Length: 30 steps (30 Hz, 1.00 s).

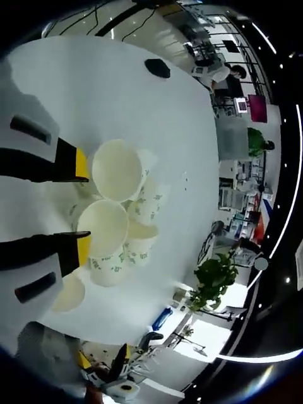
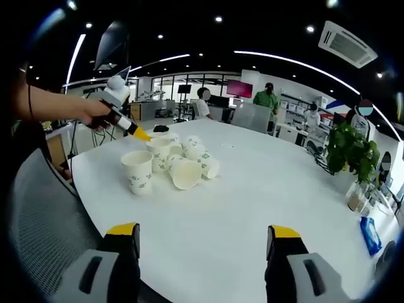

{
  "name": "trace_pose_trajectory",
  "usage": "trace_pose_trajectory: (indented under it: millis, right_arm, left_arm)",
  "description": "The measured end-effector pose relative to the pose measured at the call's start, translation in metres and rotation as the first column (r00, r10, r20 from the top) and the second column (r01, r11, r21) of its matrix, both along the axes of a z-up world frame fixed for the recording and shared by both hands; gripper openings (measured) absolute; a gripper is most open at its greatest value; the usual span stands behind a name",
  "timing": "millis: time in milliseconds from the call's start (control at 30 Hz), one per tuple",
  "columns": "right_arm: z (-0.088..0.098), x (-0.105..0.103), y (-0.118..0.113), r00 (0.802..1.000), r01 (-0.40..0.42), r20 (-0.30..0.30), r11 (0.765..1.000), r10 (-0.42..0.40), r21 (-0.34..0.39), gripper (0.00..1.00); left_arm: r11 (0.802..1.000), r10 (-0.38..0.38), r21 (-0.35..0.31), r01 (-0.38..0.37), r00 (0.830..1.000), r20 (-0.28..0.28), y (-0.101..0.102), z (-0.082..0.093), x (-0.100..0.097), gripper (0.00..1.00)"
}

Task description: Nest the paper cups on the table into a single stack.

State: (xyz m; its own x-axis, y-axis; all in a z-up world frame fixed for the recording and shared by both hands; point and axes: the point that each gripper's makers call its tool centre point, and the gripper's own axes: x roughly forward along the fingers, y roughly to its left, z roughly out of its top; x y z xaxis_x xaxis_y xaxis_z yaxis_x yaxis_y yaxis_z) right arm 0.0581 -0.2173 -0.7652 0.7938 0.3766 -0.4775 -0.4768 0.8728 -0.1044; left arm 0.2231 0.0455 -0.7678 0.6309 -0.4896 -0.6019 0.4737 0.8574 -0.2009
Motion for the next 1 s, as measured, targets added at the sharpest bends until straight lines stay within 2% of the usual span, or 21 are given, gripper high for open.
trace_pose_trajectory:
  millis: [300, 567, 800, 1000]
  right_arm:
    - [-0.001, 0.000, -0.001, 1.000, 0.003, -0.003, 1.000, -0.003, -0.010, 0.82]
    - [-0.001, -0.001, -0.001, 1.000, 0.003, -0.004, 1.000, -0.003, -0.012, 0.81]
    - [-0.001, 0.000, -0.001, 1.000, 0.003, -0.003, 1.000, -0.003, -0.012, 0.81]
    - [0.000, 0.000, -0.002, 1.000, 0.003, 0.001, 1.000, -0.003, -0.009, 0.81]
  left_arm:
    - [0.999, 0.018, -0.032, -0.020, 0.998, -0.059, -0.010, -0.011, 0.001, 0.24]
    - [0.999, 0.024, -0.037, -0.027, 0.997, -0.076, -0.013, -0.015, 0.006, 0.16]
    - [0.997, 0.032, -0.061, -0.038, 0.995, -0.096, -0.013, -0.016, 0.008, 0.01]
    - [0.996, 0.035, -0.076, -0.044, 0.993, -0.114, -0.012, -0.016, 0.004, 0.00]
